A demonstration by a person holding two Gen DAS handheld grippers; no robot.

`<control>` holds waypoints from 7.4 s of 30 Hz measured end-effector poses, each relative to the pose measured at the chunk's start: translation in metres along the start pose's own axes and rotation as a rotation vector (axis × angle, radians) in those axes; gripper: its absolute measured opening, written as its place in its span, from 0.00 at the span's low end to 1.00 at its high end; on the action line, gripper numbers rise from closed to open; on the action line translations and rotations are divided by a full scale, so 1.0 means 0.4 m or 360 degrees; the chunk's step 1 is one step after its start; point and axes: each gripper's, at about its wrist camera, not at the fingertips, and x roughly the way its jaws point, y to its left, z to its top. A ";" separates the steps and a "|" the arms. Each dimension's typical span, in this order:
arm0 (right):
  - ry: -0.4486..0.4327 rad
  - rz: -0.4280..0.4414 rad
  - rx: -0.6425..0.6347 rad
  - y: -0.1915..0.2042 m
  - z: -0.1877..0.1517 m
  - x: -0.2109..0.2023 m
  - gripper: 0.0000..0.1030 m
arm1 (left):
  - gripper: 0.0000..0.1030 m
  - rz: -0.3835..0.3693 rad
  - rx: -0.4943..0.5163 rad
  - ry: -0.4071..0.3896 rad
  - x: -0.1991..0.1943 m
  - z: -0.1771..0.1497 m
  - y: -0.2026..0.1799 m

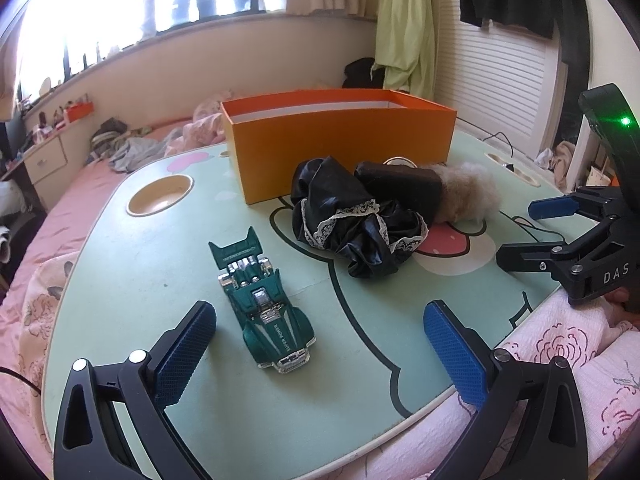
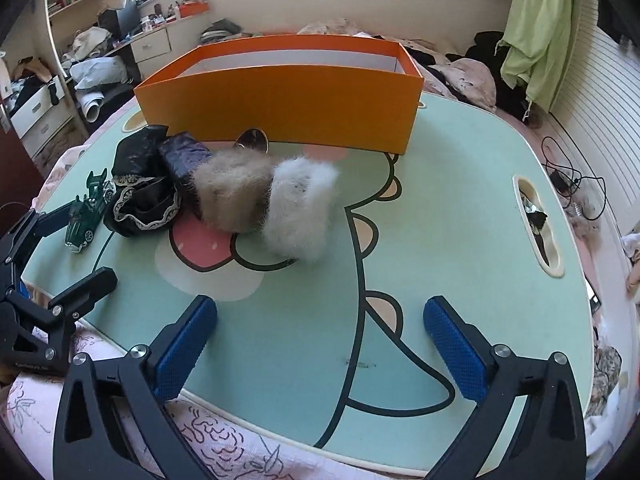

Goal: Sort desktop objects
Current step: 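Reach into the orange box and grasp the clear plastic bag with the left gripper, then carry the clear plastic bag out and set it beside the green toy car, then reach into the box and grasp the small doll figure with the right gripper, then carry the doll figure out and set it behind the fur pieces, then reach into the box and grasp the blue printed tin with the left gripper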

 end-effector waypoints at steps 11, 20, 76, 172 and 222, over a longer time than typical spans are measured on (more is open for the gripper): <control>-0.0017 0.0005 0.0009 0.002 0.004 0.001 1.00 | 0.77 0.0054 0.0003 -0.0140 -0.096 0.311 0.054; -0.0027 0.0011 0.0014 0.001 0.002 0.000 1.00 | 0.05 0.0141 0.0027 0.0583 0.271 0.514 0.110; -0.0051 0.0017 0.0026 -0.013 0.000 0.003 1.00 | 0.78 -0.0217 -0.0289 0.0157 -0.053 0.084 0.150; 0.0030 0.0155 0.0105 0.006 0.264 0.069 0.36 | 1.00 0.0026 -0.0027 0.0013 0.037 0.023 -0.012; -0.0023 -0.0016 0.0058 -0.030 0.012 0.006 1.00 | 1.00 -0.0076 -0.0067 -0.0102 -0.043 0.373 0.029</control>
